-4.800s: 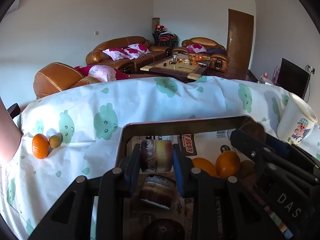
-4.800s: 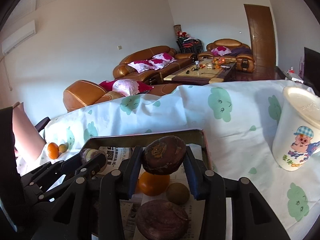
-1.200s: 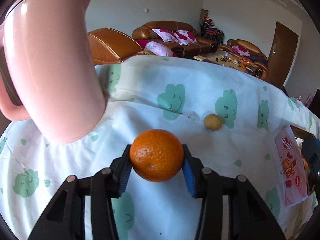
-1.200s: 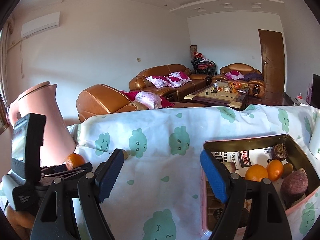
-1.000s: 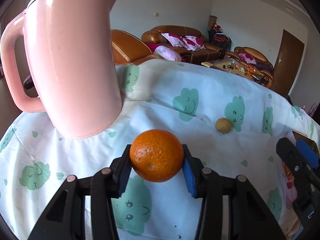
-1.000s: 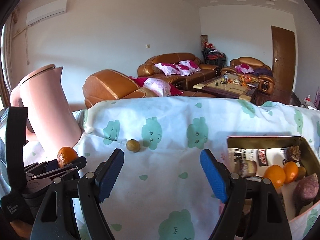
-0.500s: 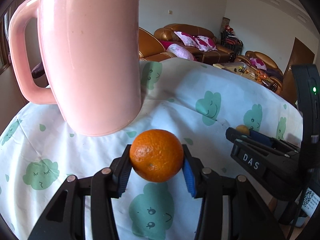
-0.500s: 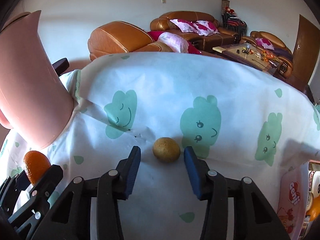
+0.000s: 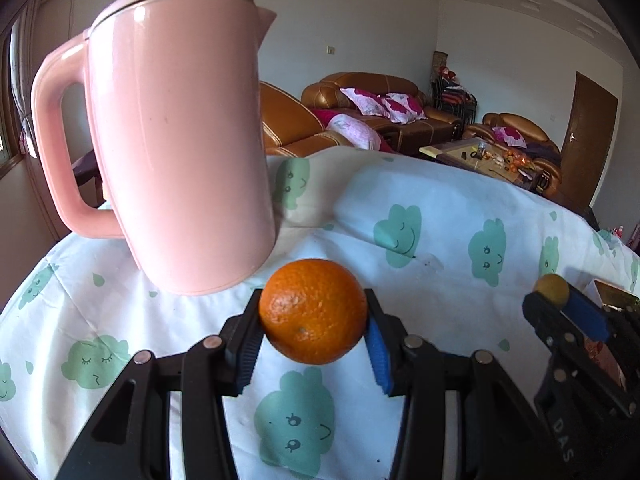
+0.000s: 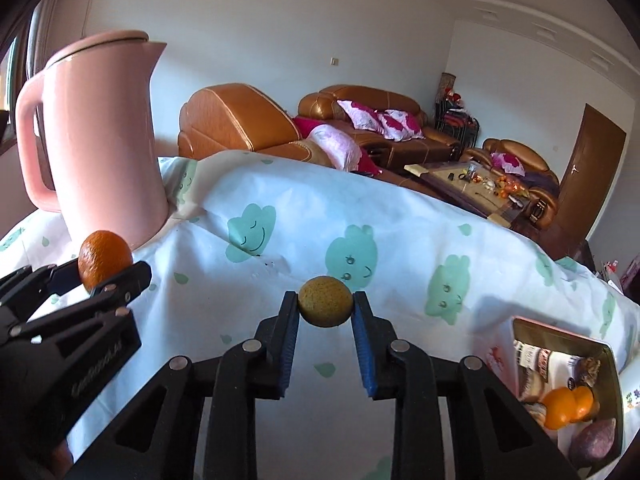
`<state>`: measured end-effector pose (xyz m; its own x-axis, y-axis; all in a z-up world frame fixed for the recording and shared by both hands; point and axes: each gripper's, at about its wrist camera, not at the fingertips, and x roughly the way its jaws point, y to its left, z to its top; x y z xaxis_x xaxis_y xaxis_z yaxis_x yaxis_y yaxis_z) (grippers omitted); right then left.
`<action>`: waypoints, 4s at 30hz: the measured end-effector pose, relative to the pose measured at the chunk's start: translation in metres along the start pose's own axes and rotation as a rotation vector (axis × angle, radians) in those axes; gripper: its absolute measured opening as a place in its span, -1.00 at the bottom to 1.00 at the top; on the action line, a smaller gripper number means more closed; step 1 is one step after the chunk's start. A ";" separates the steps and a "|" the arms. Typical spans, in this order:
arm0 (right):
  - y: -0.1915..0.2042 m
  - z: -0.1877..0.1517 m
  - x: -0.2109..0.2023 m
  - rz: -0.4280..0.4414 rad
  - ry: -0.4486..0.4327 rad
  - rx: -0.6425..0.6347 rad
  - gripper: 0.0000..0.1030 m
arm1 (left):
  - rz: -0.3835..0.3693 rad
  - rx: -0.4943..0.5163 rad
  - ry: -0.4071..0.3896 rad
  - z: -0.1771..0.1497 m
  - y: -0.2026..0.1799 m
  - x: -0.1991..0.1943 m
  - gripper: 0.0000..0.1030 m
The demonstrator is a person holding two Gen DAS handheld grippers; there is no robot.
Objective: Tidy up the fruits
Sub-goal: 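Grasp the small yellow-brown round fruit with the right tool while the left tool holds the orange, then carry the orange and yellow-brown fruit into the tin box and open both tools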
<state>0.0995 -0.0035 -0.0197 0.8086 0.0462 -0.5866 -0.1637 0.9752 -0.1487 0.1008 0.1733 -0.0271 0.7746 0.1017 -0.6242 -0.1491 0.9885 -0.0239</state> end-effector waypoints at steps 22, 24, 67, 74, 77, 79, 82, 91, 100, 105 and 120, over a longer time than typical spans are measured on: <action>-0.041 -0.062 -0.093 0.004 -0.166 0.136 -0.44 | -0.006 0.045 -0.121 -0.034 -0.043 -0.067 -0.07; -0.043 -0.064 -0.095 0.008 -0.165 0.139 -0.44 | -0.008 0.041 -0.124 -0.037 -0.046 -0.071 -0.07; -0.197 -0.088 -0.129 -0.299 -0.261 0.231 -0.44 | -0.317 0.202 -0.123 -0.037 -0.234 -0.108 -0.07; -0.220 -0.082 -0.115 -0.329 -0.242 0.257 -0.44 | -0.338 0.202 -0.099 -0.032 -0.254 -0.095 -0.07; -0.224 -0.080 -0.108 -0.318 -0.224 0.258 -0.44 | -0.340 0.196 -0.079 -0.030 -0.257 -0.087 -0.07; -0.226 -0.078 -0.101 -0.305 -0.210 0.261 -0.44 | -0.340 0.195 -0.068 -0.028 -0.258 -0.081 -0.07; -0.234 -0.076 -0.093 -0.279 -0.187 0.290 -0.44 | -0.336 0.182 -0.053 -0.024 -0.257 -0.075 -0.07; -0.250 -0.074 -0.075 -0.176 -0.127 0.364 -0.44 | -0.340 0.192 -0.013 -0.011 -0.267 -0.060 -0.07; -0.245 -0.063 -0.038 -0.143 -0.033 0.336 -0.44 | -0.260 0.218 0.068 -0.008 -0.269 -0.038 -0.07; -0.243 -0.059 -0.024 -0.101 0.017 0.326 -0.44 | -0.241 0.230 0.077 -0.010 -0.270 -0.032 -0.07; -0.275 -0.075 -0.020 0.297 0.045 0.578 -0.26 | -0.231 0.143 0.070 -0.003 -0.245 -0.051 0.89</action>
<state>0.0857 -0.2892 -0.0270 0.7495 0.3348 -0.5711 -0.0363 0.8821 0.4696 0.0961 -0.0748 0.0079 0.7331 -0.1309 -0.6674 0.1184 0.9909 -0.0642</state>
